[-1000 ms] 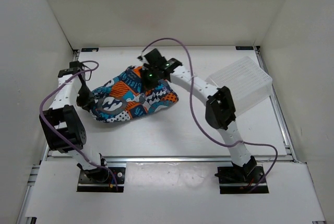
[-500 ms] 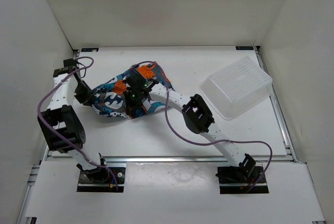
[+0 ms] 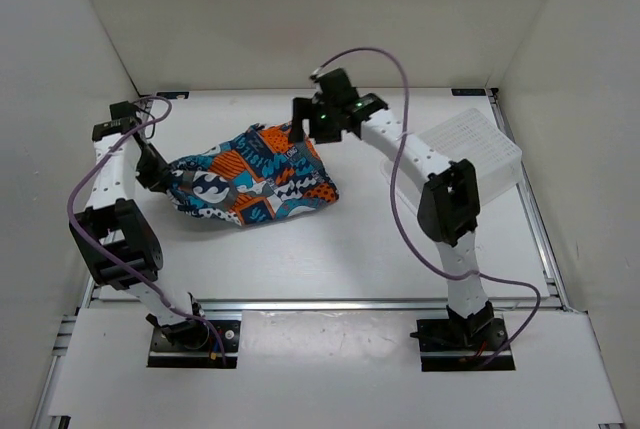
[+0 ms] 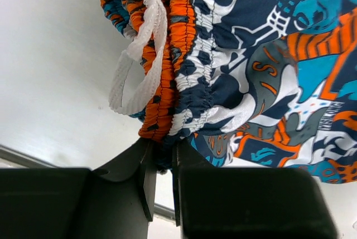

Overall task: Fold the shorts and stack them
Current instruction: Fold the shorts

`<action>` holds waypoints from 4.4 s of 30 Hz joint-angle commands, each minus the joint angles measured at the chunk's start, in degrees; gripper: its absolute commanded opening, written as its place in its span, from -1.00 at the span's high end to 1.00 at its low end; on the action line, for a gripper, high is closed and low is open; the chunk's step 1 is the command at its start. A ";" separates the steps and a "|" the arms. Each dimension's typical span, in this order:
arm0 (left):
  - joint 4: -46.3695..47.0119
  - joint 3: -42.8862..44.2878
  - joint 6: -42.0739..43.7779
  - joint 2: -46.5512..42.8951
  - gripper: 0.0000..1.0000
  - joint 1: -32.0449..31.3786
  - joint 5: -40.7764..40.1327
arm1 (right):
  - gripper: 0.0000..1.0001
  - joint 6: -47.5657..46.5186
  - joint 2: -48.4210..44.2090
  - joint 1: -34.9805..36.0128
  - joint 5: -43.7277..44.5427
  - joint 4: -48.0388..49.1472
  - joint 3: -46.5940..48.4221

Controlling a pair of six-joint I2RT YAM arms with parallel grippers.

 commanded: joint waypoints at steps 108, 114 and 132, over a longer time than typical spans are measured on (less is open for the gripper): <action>7.78 7.79 1.32 14.74 0.77 -27.15 17.08 | 0.99 4.50 3.57 0.45 18.82 -4.77 -8.47; 9.89 5.68 2.55 18.43 0.79 -27.76 17.08 | 0.99 3.89 5.94 -2.02 17.97 -3.45 -10.24; 11.12 3.40 -1.76 13.95 0.79 -36.81 18.13 | 0.94 5.46 -14.80 1.84 9.97 2.94 -26.74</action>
